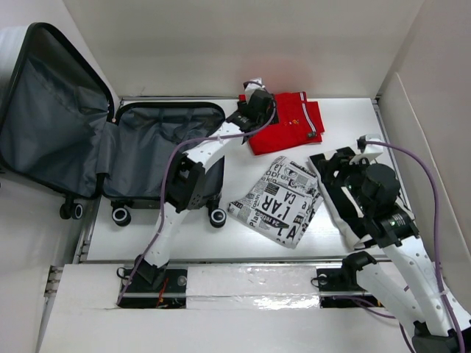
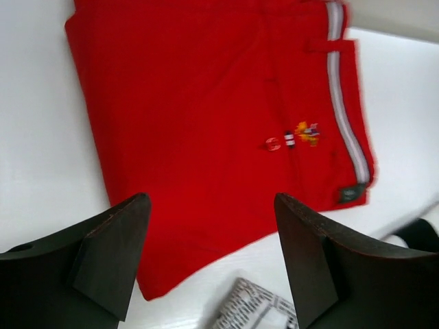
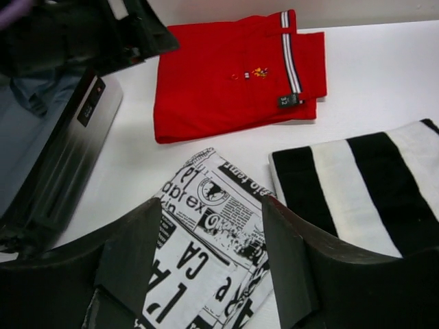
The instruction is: Pack the luggage
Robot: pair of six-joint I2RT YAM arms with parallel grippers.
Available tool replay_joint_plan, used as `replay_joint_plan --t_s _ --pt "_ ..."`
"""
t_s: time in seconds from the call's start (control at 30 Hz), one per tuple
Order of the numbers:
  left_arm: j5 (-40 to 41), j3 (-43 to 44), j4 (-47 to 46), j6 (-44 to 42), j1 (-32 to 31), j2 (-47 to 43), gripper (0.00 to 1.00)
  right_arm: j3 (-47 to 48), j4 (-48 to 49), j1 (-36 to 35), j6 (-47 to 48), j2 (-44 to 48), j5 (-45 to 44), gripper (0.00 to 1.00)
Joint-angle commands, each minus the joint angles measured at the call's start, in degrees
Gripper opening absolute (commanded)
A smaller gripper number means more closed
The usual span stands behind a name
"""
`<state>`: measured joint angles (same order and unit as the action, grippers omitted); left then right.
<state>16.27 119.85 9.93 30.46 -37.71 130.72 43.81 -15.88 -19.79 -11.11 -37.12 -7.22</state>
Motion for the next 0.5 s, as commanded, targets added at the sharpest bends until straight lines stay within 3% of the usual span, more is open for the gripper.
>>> replay_joint_plan --t_s 0.0,0.17,0.3,0.47 --pt "1.56 5.91 6.50 5.38 1.68 1.99 0.71 -0.48 2.61 0.46 -0.58 0.30 4.67 0.68" --pt "8.07 3.30 7.48 8.38 2.21 2.97 0.79 -0.57 1.46 0.46 -0.22 0.56 6.69 0.72" --pt "7.28 0.47 6.85 11.90 2.73 3.58 0.79 -1.45 2.87 0.46 0.13 0.83 9.94 0.73" --pt "7.20 6.96 10.18 13.31 3.26 9.81 0.75 -1.01 1.82 0.46 -0.14 2.05 11.62 0.73"
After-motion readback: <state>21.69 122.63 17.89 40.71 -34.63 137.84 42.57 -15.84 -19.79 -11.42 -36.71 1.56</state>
